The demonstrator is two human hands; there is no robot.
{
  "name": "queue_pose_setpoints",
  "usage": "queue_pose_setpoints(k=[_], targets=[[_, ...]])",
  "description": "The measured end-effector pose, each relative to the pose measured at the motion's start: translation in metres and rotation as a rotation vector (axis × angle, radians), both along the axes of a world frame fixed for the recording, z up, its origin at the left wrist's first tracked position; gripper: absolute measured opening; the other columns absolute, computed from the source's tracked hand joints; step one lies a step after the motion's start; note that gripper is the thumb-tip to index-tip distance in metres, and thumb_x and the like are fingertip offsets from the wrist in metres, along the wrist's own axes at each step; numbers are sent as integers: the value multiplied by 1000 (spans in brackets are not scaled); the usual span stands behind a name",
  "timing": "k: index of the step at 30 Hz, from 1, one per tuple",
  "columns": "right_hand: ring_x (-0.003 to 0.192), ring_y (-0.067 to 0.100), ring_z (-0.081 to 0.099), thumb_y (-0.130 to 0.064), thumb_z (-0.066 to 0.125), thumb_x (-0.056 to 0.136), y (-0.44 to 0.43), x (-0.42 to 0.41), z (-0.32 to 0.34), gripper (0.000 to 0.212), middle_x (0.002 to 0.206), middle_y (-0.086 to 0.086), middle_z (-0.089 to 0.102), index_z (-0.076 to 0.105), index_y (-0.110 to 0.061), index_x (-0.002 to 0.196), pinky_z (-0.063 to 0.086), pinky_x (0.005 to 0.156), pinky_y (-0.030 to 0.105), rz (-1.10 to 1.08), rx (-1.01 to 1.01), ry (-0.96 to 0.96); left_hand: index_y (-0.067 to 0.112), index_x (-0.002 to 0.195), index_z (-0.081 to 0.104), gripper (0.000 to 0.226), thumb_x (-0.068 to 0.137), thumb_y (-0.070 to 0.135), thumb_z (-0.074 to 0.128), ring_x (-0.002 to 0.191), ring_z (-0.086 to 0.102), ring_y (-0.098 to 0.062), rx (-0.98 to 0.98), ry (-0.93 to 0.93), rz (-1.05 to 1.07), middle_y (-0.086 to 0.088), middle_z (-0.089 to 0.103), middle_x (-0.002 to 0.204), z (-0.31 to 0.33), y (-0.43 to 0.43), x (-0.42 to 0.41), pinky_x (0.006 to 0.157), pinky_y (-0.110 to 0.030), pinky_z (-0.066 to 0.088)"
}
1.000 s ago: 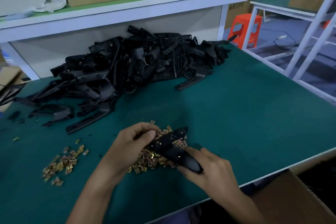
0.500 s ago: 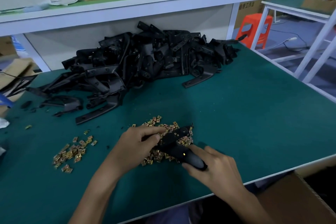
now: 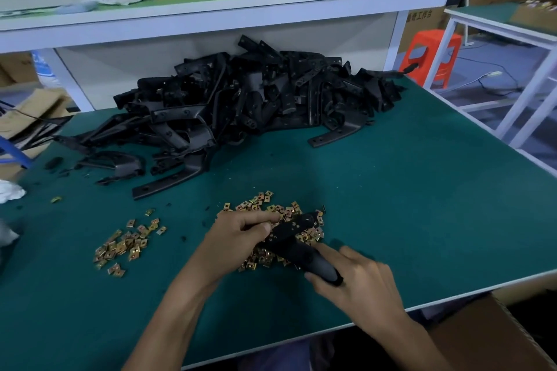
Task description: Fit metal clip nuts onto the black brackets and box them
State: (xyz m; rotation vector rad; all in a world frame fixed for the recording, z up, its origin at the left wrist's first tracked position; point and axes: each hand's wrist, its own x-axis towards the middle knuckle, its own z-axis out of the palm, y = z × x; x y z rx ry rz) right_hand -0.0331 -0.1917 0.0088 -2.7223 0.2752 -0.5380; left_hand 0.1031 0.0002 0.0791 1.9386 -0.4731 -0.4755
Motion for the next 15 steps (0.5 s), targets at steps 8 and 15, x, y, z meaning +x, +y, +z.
queue_pose_setpoints(k=[8, 15], targets=[[59, 9, 59, -69, 57, 81, -1, -1, 0, 46, 72, -9, 55, 62, -47, 121, 47, 47, 28, -2, 92, -4, 43, 120, 68, 32, 92, 27, 71, 115, 53, 16, 48, -135, -32, 32, 63, 118, -10, 6, -11, 94, -7, 37], [58, 11, 60, -67, 62, 78, -2, -1, 2, 49, 71, -10, 54, 62, -46, 123, 45, 47, 29, -37, 136, -9, 29, 136, 61, 38, 98, 30, 63, 114, 39, -1, 236, -556, -38, 19, 56, 120, -24, -13, -20, 93, -3, 22]])
